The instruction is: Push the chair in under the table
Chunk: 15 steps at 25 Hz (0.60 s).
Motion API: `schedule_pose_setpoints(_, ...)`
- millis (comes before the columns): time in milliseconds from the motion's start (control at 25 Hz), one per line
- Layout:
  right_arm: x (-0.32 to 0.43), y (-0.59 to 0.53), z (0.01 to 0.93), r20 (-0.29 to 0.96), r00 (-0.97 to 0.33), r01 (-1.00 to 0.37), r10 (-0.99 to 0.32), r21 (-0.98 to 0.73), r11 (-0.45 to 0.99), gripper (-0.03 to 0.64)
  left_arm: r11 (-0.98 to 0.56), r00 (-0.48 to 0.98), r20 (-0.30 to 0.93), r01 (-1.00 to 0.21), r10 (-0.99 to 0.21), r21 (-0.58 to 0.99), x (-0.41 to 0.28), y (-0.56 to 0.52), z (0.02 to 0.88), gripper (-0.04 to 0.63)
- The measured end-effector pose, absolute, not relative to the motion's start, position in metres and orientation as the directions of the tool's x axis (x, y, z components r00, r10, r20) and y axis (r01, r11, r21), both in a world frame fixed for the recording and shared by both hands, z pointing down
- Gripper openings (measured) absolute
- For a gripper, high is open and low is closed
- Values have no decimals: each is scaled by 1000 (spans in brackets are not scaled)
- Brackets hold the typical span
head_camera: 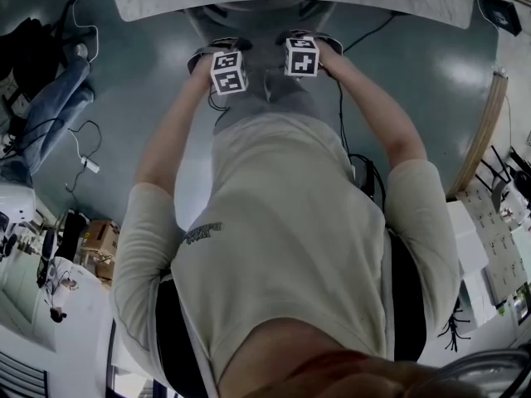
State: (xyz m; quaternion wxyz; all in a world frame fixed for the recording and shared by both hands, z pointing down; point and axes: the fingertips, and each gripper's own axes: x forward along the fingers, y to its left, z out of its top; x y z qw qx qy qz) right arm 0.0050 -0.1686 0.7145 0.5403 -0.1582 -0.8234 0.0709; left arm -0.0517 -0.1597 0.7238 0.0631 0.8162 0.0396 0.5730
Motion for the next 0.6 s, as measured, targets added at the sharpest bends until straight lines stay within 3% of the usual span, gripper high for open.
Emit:
schedule_pose_setpoints(200, 5, -170, 700, 871, -390, 94, 300, -287, 953, 316, -993, 406, 909, -19, 99, 117, -52, -162, 705, 252)
schedule_pose_setpoints(440, -3, -181, 647, 823, -511, -22, 246, -299, 954, 316, -991, 505, 861, -65, 66, 114, -54, -164, 661, 251)
schedule_pose_setpoints(600, -5, -191, 619, 815, -548, -76, 187, -272, 959, 314, -980, 595, 804, -158, 7, 125, -52, -175, 627, 250)
